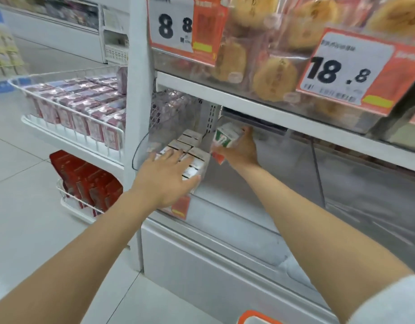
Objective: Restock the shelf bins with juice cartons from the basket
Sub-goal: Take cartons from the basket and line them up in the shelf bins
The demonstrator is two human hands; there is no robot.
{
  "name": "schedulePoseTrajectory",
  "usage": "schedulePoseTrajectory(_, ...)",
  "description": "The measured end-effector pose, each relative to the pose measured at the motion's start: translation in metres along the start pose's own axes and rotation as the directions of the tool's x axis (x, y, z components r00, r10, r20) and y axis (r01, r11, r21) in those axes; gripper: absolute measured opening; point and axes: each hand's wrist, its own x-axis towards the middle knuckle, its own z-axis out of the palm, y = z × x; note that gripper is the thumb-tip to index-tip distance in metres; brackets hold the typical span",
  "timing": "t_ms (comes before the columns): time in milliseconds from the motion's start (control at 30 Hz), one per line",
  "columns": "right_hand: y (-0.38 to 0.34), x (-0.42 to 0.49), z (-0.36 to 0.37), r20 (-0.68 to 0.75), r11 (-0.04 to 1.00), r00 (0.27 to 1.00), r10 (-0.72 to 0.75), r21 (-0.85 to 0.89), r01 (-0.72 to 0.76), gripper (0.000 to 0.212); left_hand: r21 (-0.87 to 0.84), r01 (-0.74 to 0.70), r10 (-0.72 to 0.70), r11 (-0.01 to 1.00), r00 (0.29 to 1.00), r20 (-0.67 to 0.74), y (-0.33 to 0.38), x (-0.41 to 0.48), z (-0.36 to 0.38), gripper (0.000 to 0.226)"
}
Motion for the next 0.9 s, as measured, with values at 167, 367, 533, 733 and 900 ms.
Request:
schedulePoseTrajectory(167, 0.011, 0.012, 0.018, 0.540, 0.872, 0.825, 0.166, 0.310, -0.379, 0.049, 0.000, 0.024, -0.024, 1.000, 1.000, 0.001, 0.005, -0.003, -0.004, 0.076)
schedulePoseTrajectory(367, 0.014, 0.017, 0.019, 0.648, 0.848, 0.755, 0.098, 0.343, -0.405, 0.049, 0.023, 0.016, -0.016, 1.000, 1.000, -0.003, 0.006, -0.006, -0.005, 0.064)
schedulePoseTrajectory(533, 0.019, 0.013, 0.026, 0.564, 0.882, 0.817, 0.118, 0.318, -0.347, 0.049, 0.012, 0.020, -0.020, 1.000, 1.000, -0.004, 0.007, -0.005, -0.003, 0.063)
schedulePoseTrajectory(733, 0.023, 0.007, 0.029, 0.423, 0.941, 0.906, 0.036, 0.291, -0.174, 0.051, 0.021, 0.033, -0.033, 0.999, 0.999, 0.005, 0.006, -0.005, -0.003, 0.062)
schedulePoseTrajectory(900, 0.023, 0.008, 0.033, 0.419, 0.972, 0.904, -0.084, 0.236, -0.019, 0.039, 0.007, 0.032, -0.032, 0.999, 0.999, 0.013, 0.006, -0.005, -0.002, 0.063)
